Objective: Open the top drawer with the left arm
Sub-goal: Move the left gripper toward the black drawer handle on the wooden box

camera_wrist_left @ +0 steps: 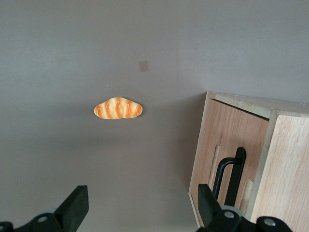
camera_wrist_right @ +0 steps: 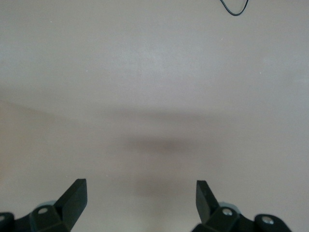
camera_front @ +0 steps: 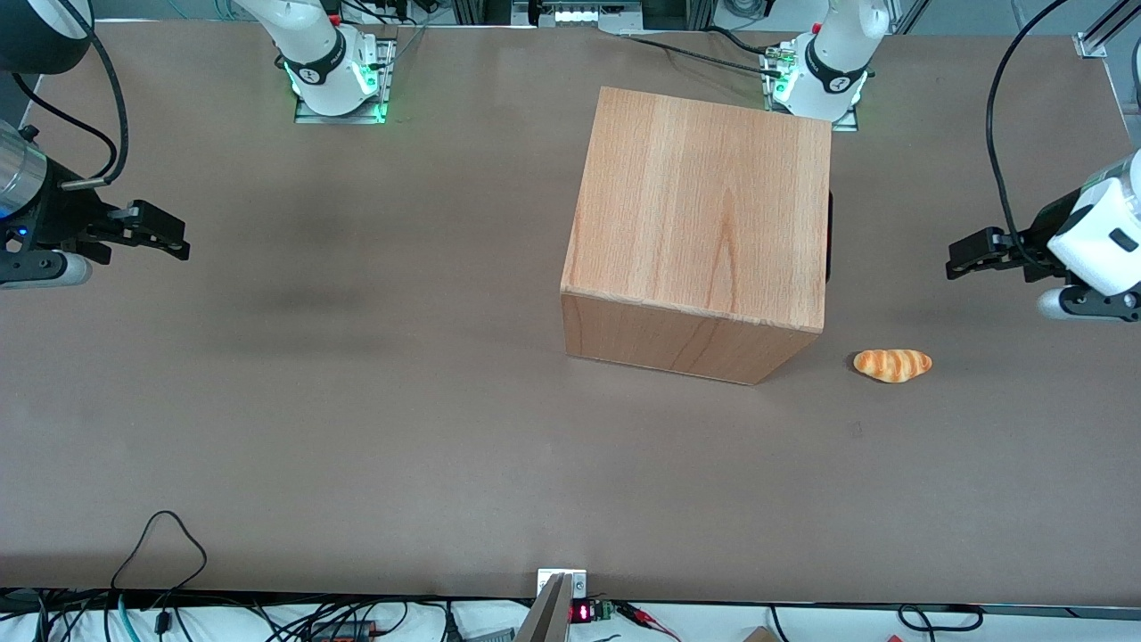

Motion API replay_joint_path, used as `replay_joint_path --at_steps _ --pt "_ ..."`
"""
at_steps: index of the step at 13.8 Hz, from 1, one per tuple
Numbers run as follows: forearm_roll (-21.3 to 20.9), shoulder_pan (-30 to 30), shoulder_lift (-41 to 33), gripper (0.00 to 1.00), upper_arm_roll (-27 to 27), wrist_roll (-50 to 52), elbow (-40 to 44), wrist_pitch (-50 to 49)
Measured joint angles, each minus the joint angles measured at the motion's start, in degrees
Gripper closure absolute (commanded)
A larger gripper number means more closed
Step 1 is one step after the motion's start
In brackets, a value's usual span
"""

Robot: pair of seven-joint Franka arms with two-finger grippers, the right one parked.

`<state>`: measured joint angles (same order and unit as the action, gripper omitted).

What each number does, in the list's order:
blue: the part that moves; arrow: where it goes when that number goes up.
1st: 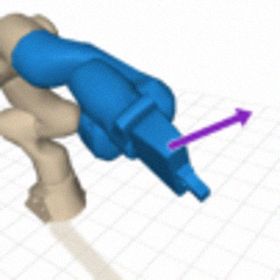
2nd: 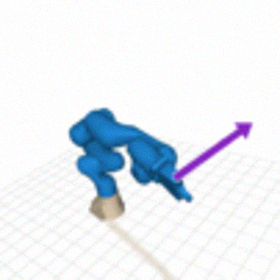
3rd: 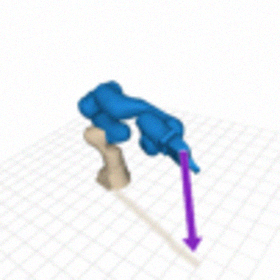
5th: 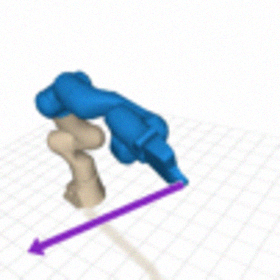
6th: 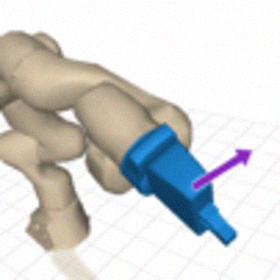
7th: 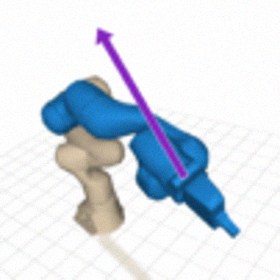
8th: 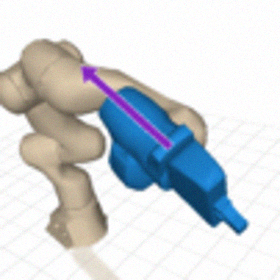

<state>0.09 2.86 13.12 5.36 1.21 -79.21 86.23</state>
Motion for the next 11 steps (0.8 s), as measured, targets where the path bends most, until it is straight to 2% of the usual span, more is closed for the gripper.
replay_joint_path --at_steps 6,11 --pt "0.05 -0.59 5.54 0.00 0.44 -0.30 -0.51 -0.27" --pt "2.16 1.15 9.02 0.00 0.18 -10.68 -0.55 -1.05"
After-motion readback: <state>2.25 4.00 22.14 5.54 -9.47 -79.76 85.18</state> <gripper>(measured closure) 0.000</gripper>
